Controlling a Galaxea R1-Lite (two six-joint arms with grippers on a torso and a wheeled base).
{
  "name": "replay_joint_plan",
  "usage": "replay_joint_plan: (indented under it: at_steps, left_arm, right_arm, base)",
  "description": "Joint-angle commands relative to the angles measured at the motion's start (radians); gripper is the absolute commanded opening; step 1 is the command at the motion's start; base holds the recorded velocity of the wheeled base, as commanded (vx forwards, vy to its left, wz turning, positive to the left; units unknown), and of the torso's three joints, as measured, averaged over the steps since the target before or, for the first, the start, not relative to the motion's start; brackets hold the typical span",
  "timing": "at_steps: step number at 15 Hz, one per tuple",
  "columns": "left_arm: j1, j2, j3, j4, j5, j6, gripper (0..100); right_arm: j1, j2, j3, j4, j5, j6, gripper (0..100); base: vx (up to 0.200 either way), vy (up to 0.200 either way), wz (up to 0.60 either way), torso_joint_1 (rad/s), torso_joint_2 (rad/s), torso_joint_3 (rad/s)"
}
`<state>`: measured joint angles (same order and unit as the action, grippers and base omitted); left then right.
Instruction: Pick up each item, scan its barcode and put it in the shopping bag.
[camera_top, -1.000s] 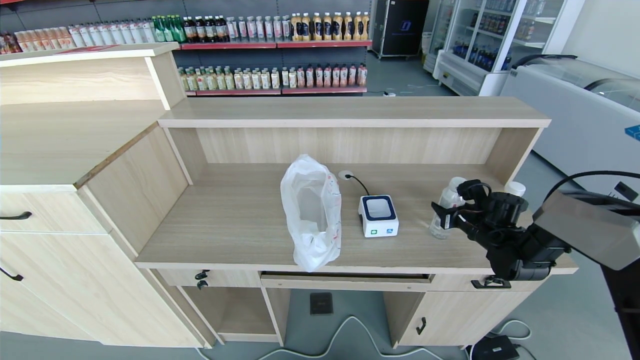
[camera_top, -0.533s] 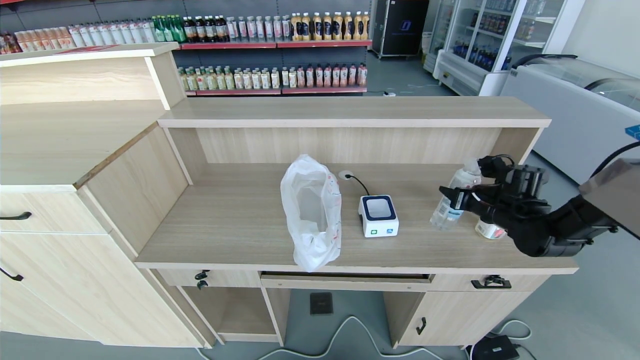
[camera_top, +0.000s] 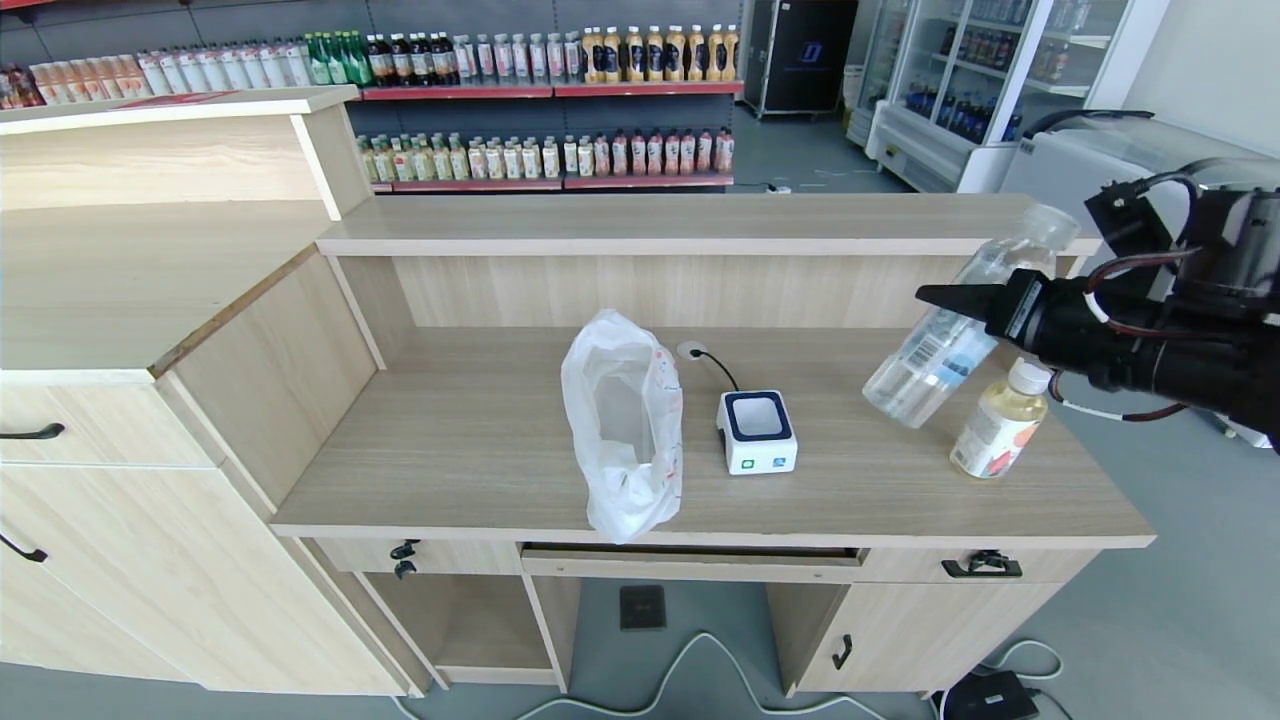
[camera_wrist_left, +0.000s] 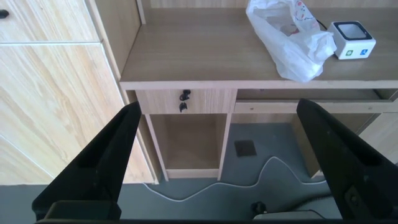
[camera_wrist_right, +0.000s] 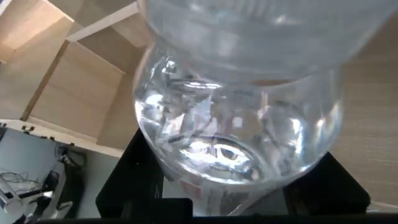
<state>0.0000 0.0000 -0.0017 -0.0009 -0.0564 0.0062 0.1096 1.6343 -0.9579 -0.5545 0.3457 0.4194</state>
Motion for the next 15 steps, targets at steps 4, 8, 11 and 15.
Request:
replay_joint_plan:
  at_steps: [4, 8, 11, 15]
  left_arm:
    - [0.000, 0.002, 0.000, -0.001, 0.000, 0.000, 100]
    - [0.000, 0.002, 0.000, -0.001, 0.000, 0.000, 100]
    - [0.000, 0.002, 0.000, -0.001, 0.000, 0.000, 100]
    - [0.000, 0.002, 0.000, -0.001, 0.000, 0.000, 100]
  right_arm:
    - [0.203, -0.313, 0.087, 0.080, 0.052, 0.119, 0]
    - [0.249, -0.389, 0.136, 0.080, 0.130, 0.122, 0]
    - [0.249, -0.418, 0.133, 0.080, 0.191, 0.124, 0]
    - [0.263, -0.456, 0.143, 0.084, 0.272, 0.156, 0]
  base:
    - [0.000, 0.000, 0.00, 0.000, 0.00, 0.000]
    - [0.000, 0.000, 0.00, 0.000, 0.00, 0.000]
    - [0.000, 0.000, 0.00, 0.000, 0.00, 0.000]
    - [0.000, 0.000, 0.00, 0.000, 0.00, 0.000]
